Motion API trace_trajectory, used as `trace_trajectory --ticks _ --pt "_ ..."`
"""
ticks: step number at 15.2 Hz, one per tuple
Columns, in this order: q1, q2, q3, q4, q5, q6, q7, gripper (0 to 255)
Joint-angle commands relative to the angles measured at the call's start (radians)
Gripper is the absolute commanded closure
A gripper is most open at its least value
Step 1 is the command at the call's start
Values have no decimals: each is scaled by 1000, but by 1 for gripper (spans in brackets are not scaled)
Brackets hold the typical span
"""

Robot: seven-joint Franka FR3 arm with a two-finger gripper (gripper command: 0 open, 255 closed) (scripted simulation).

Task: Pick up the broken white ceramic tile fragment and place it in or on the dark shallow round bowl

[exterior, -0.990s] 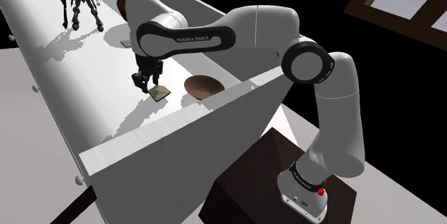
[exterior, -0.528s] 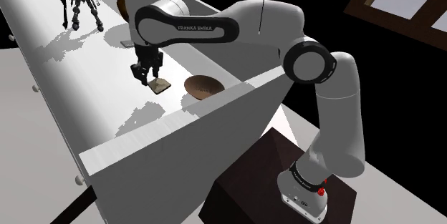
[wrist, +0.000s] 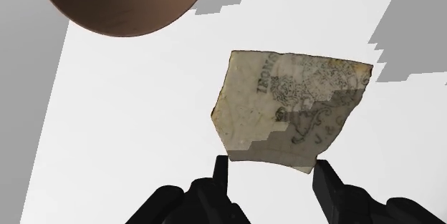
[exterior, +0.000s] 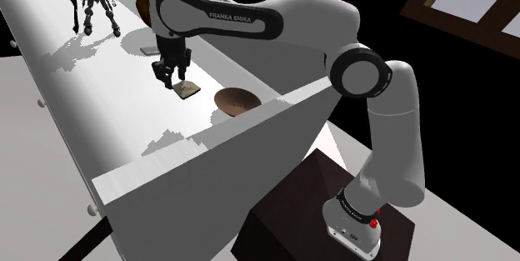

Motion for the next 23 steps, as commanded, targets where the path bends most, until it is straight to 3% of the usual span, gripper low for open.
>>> trace_trajectory --ticks 1,2,7,14,17,23 --pt "6 8 0 39 -1 -31 -3 255" --pt "8 10 -1 53 -1 -42 -5 255" --pt "-105 -215 4 -297 43 92 -61 255" --pt "-222 -445 -24 -614 101 201 -184 255" --pt "-262 -528 -46 -719 122 233 -247 255" --pt "-267 -525 -51 -783 118 300 -247 255"
